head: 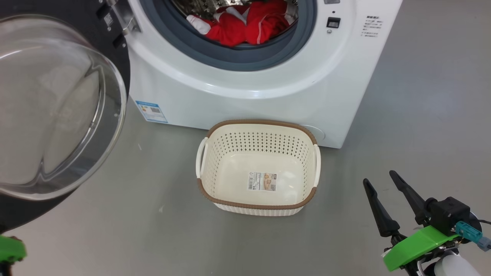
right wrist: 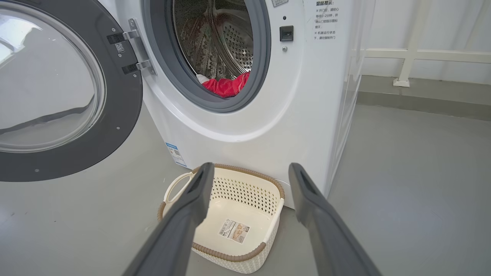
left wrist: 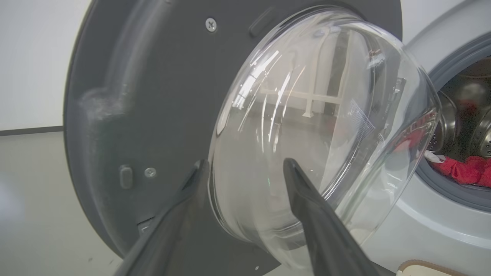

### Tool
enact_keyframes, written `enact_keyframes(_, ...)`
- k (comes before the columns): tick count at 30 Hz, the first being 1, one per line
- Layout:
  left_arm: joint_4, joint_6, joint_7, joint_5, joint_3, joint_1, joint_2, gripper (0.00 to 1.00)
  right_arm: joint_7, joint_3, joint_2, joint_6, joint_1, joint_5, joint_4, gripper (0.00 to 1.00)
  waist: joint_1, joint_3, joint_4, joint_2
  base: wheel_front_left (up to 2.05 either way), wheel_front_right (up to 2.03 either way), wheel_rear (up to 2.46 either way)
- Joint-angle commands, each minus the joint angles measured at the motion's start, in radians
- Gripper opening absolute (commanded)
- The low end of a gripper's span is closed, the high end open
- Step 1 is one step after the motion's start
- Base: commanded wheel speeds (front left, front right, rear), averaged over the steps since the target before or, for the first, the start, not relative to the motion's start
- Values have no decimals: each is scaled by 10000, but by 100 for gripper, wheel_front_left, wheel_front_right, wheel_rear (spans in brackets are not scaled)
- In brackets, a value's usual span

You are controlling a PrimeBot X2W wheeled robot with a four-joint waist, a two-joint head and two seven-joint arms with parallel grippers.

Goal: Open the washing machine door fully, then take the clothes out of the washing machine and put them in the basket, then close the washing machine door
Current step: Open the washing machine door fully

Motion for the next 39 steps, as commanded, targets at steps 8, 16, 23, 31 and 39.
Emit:
enact_keyframes(8,-1398,-54,-49,-773,-1154,1249,176,100,-92,-87,133,48,146,11,-279,100,0,-279,-543,-1,0,0,0)
enact_keyframes(16,-2299,-55,-49,-1337,-2596,1994,123,100,-92,-407,241,48,320,-19,-365,100,0,-433,-1001,-1,0,0,0)
enact_keyframes(23,-2847,-55,-49,-1176,-3443,2481,-54,100,-92,-702,320,48,556,-27,-426,100,0,-610,-1399,-1,0,0,0)
enact_keyframes(31,-3220,-55,-49,-1134,-4305,2972,-129,100,-92,-1100,317,48,714,-32,-503,100,0,-732,-1820,-1,0,0,0)
enact_keyframes(39,-3517,-55,-49,-1147,-4545,3307,-256,100,-92,-1164,318,48,926,-49,-584,100,0,-875,-2207,-1,0,0,0)
